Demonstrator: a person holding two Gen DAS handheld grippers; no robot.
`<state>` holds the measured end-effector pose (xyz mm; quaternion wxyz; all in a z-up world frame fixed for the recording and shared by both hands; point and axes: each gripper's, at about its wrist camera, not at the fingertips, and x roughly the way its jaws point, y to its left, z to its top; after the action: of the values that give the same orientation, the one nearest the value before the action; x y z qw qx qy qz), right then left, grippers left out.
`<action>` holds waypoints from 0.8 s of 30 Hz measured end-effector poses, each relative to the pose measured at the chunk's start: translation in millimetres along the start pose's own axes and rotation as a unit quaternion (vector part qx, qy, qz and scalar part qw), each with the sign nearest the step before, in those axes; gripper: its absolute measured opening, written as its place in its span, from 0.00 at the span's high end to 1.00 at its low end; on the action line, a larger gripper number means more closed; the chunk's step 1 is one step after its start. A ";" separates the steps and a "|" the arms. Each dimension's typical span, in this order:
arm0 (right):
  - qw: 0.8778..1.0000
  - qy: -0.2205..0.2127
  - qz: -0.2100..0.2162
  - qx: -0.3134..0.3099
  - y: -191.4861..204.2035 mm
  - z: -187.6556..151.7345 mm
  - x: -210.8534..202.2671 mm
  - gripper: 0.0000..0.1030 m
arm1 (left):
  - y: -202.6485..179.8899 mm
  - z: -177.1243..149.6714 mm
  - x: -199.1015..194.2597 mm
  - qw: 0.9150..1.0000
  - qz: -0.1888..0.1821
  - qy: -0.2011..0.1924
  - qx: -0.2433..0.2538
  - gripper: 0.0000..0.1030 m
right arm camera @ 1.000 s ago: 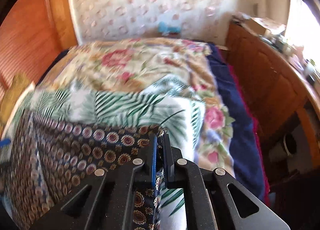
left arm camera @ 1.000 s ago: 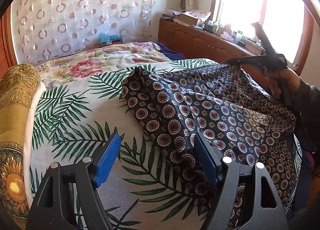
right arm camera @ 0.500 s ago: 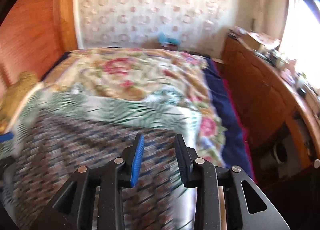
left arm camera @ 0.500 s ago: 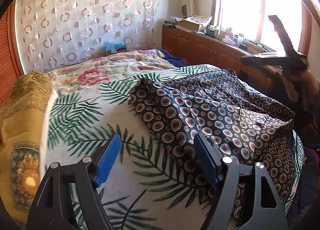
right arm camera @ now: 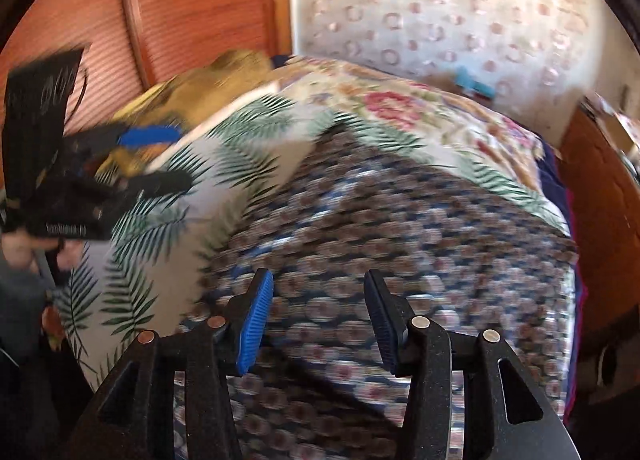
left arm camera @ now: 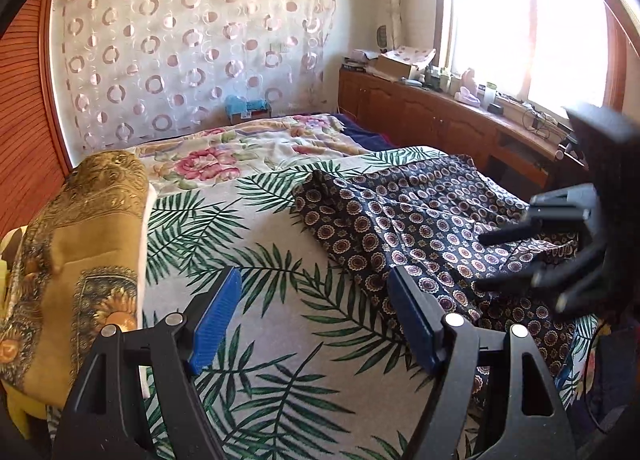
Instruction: Fold small clothes
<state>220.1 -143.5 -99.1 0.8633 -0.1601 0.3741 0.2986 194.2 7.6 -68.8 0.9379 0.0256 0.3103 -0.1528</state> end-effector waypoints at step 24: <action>0.998 0.033 0.019 -0.045 26.1 -7.9 53.1 0.93 | 3.3 -11.6 5.2 1.000 0.006 0.011 -0.009 0.26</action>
<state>227.9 -106.4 -145.2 0.8367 -0.2008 0.3913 0.3263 192.5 11.0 -81.4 0.9356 0.0208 0.3215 -0.1445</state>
